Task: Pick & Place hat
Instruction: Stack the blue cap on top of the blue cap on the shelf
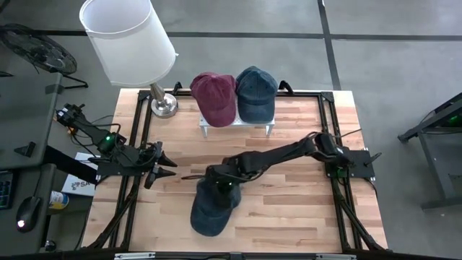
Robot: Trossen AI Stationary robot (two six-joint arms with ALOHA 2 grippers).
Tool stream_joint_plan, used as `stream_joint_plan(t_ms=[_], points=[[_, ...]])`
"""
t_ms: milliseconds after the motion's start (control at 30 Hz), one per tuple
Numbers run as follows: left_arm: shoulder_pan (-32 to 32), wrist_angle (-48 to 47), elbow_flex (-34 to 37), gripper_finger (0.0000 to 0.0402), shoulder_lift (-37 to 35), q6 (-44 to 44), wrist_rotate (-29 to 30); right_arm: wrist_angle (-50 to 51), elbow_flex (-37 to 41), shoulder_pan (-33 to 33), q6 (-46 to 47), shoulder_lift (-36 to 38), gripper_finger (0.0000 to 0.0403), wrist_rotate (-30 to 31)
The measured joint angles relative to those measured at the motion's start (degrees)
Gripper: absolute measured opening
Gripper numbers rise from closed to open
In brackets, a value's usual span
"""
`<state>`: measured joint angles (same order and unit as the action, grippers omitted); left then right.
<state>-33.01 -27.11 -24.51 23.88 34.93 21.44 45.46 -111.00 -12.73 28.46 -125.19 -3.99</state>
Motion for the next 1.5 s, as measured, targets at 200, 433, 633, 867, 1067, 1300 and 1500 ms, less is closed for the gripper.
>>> stream_joint_plan(t_ms=[200, 433, 633, 867, 1067, 1300, 1500], points=[[0.00, 0.24, 0.00, 0.0167, -0.02, -0.04, 0.17, 3.85, -0.07, 0.30, -1.63, 5.22, 0.0050, -0.24], [0.00, 4.95, 0.00, 0.0167, 0.00, -1.74, 1.79, 10.05, -0.07, 1.21, -4.17, 10.31, 0.0050, 2.04], [0.00, 13.83, 0.00, 0.0167, 0.00, -9.51, 3.57, 12.20, -0.07, 2.22, -7.32, 14.47, 0.0050, 2.14], [0.18, 21.62, 0.00, 0.0167, 0.00, -14.26, 7.83, 13.34, -0.07, 2.27, -12.56, 19.13, 0.0050, 1.52], [6.87, 26.10, -0.04, 0.0167, 0.00, -16.07, 6.47, 17.43, -0.07, 2.62, -15.89, 23.05, 0.0050, 1.70], [17.90, 26.56, -0.17, 0.0167, -0.18, -17.12, -1.83, 20.93, -0.07, 4.07, -19.90, 26.46, 0.0050, 2.41], [23.73, 24.66, -0.17, 0.0167, -1.04, -15.63, -6.68, 22.64, -0.07, 5.87, -22.27, 28.97, 0.0050, 3.63]])
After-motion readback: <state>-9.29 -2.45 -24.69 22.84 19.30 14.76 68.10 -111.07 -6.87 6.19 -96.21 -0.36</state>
